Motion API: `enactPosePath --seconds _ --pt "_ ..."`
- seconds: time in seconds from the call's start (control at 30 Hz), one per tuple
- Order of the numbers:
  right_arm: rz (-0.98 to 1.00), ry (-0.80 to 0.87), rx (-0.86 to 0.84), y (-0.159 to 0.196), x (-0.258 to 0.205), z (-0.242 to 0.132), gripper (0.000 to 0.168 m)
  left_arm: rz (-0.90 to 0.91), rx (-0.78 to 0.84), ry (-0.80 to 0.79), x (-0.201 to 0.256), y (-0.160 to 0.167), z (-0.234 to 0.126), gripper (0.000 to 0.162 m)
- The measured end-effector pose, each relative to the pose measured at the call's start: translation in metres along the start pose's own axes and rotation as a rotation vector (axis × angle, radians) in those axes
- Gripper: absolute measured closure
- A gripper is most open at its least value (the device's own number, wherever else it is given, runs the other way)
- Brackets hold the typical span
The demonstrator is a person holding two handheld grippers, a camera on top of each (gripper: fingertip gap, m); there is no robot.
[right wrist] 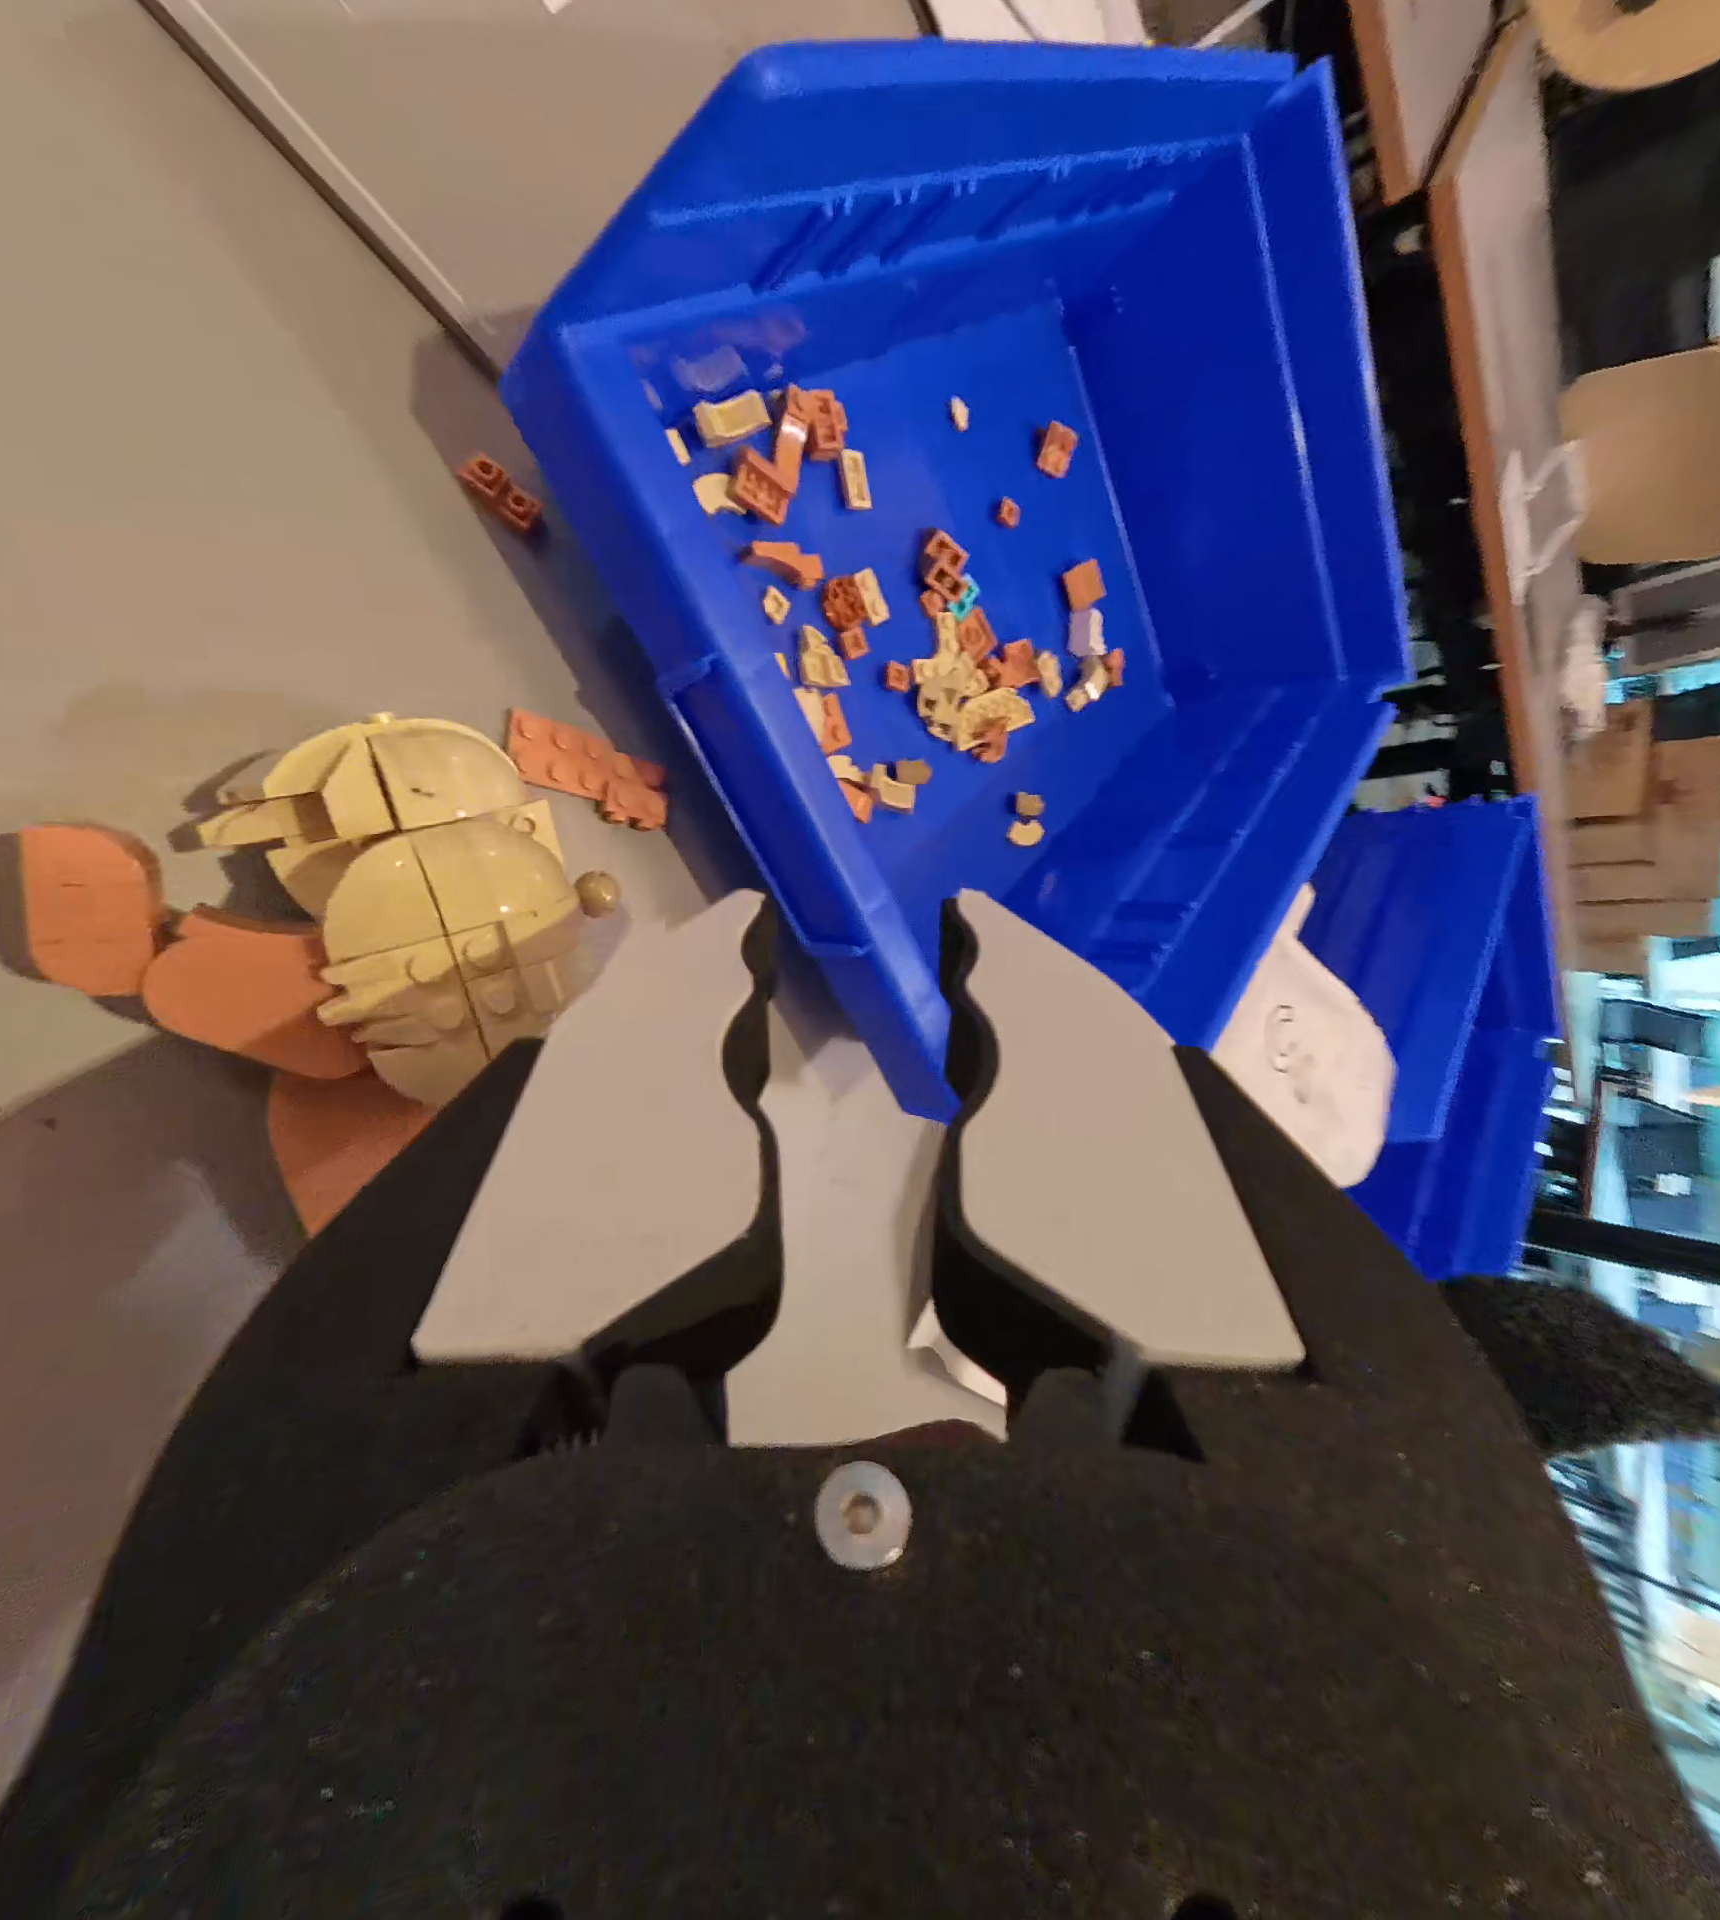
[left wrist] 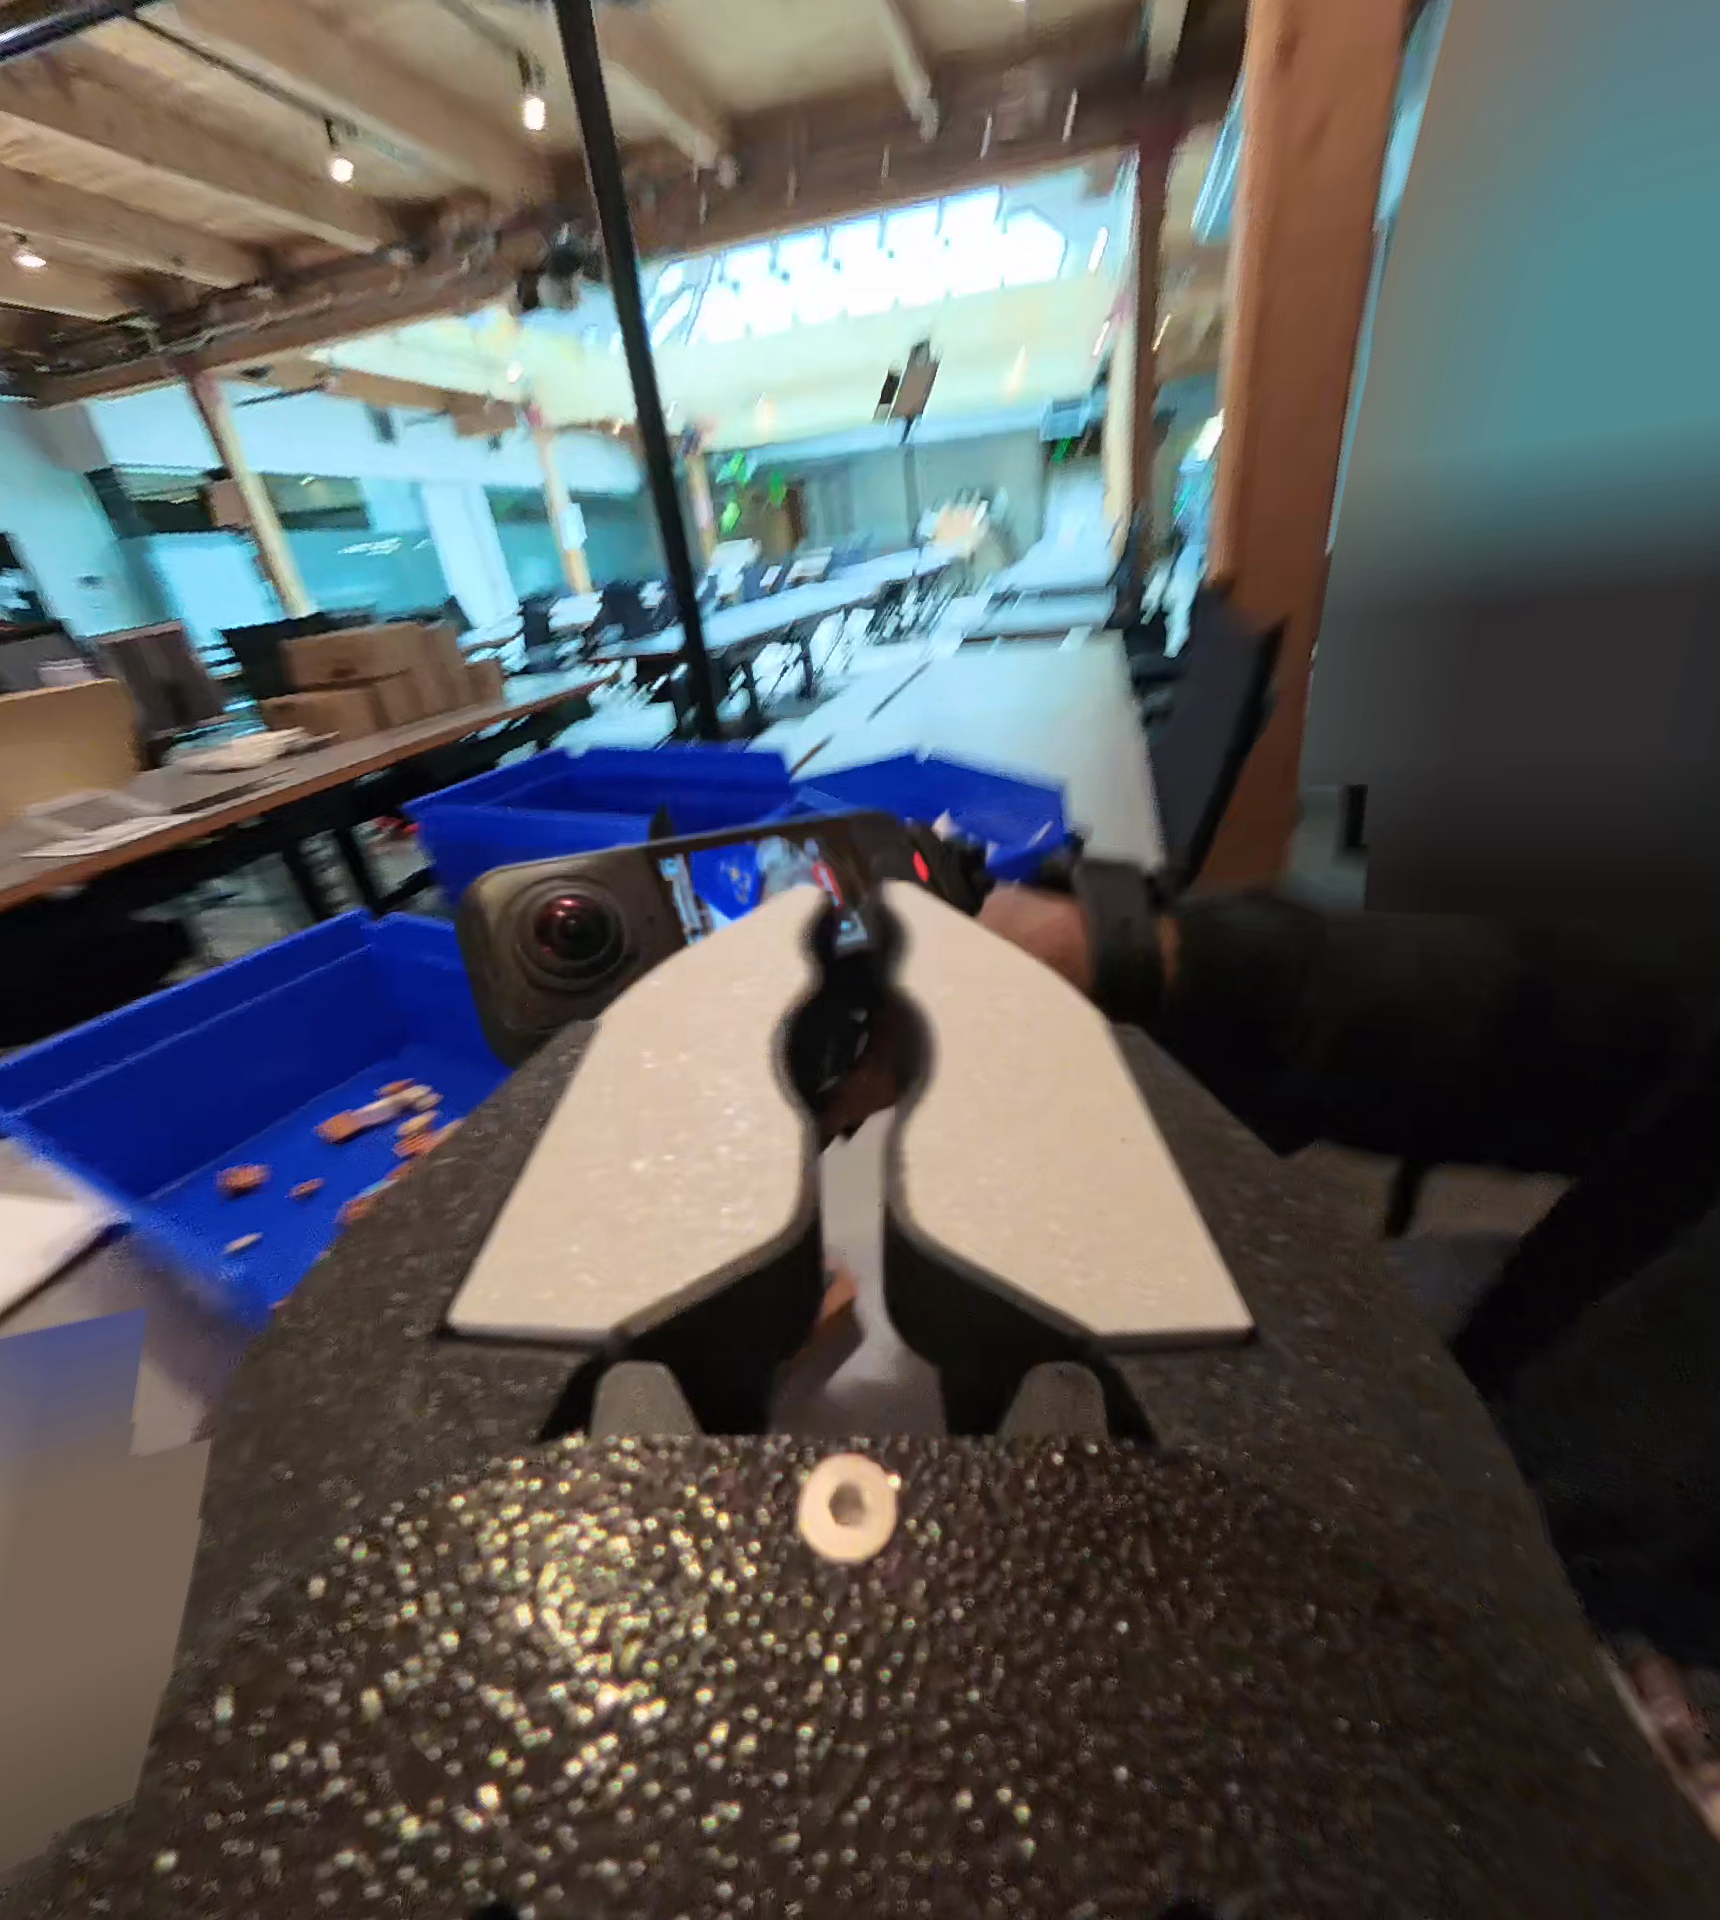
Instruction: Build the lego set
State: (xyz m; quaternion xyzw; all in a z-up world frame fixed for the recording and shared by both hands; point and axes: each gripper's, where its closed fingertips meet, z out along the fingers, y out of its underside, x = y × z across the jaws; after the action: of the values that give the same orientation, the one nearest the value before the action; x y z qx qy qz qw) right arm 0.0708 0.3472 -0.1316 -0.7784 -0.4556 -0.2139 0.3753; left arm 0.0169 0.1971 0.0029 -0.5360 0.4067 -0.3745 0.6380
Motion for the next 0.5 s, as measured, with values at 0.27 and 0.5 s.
enactPosePath --seconds 0.27,0.5 --pt "-0.115 0.121 -0.061 -0.003 -0.003 -0.003 0.163 0.274 -0.18 -0.075 0.025 0.02 0.016 0.162" --pt "-0.158 0.162 -0.089 0.003 -0.002 -0.001 0.162 0.241 -0.25 -0.111 0.018 0.036 0.019 0.162"
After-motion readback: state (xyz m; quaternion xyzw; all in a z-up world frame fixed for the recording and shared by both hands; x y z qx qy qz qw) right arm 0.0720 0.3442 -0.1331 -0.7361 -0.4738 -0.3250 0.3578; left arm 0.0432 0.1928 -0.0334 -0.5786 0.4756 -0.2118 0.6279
